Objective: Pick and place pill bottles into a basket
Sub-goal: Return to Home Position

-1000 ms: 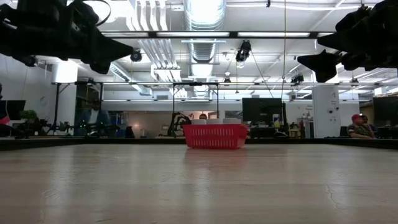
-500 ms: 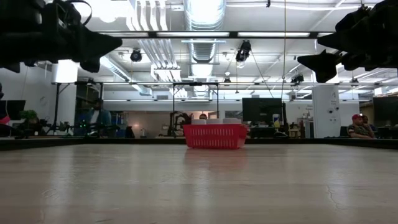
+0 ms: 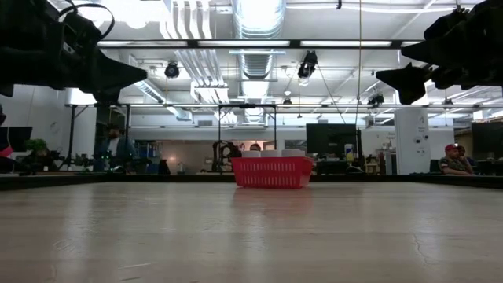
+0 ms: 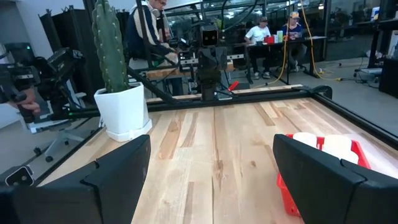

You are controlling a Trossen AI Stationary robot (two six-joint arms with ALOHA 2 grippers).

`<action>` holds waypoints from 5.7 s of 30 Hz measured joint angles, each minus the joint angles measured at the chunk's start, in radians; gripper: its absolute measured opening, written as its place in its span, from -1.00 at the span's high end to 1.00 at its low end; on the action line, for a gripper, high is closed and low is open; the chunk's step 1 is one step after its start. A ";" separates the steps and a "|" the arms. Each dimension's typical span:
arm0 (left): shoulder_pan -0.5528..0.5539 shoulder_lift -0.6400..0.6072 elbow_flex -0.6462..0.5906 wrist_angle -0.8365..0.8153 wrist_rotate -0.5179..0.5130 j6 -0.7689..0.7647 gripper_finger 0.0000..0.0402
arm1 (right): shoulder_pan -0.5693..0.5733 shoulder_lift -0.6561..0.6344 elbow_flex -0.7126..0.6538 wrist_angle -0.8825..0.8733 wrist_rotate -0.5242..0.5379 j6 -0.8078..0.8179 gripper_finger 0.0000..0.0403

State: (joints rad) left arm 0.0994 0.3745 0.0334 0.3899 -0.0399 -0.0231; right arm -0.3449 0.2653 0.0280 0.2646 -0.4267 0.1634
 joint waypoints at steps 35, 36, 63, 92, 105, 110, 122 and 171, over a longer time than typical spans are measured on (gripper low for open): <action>0.000 -0.335 0.016 -0.417 0.027 -0.049 1.00 | 0.000 0.031 0.000 -0.098 0.126 -0.089 -0.62; 0.000 -0.333 0.019 -0.416 0.026 -0.049 1.00 | 0.000 0.031 0.000 -0.097 0.163 -0.089 -0.62; 0.000 -0.317 0.031 -0.434 -0.002 -0.048 1.00 | 0.096 0.031 0.056 -0.111 0.347 -0.118 -0.62; 0.000 -0.318 0.026 -0.422 -0.002 -0.048 1.00 | 0.249 0.031 0.054 -0.136 0.479 -0.134 -0.62; 0.000 -0.318 0.026 -0.423 -0.002 -0.033 1.00 | 0.249 0.031 0.054 -0.135 0.479 -0.121 -0.62; 0.001 -0.316 0.026 -0.425 -0.035 0.037 1.00 | 0.246 0.031 0.054 -0.147 0.503 -0.161 -0.62; 0.005 -0.316 0.009 -0.425 -0.206 -0.004 1.00 | 0.247 0.031 0.043 -0.185 0.754 -0.102 -0.62; 0.005 -0.172 0.003 -0.391 -0.203 0.005 1.00 | 0.247 0.038 0.041 -0.179 0.734 -0.093 -0.62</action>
State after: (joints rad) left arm 0.1047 0.2025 0.0368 -0.0013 -0.2428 -0.0185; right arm -0.0982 0.3035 0.0689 0.0856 0.3077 0.0700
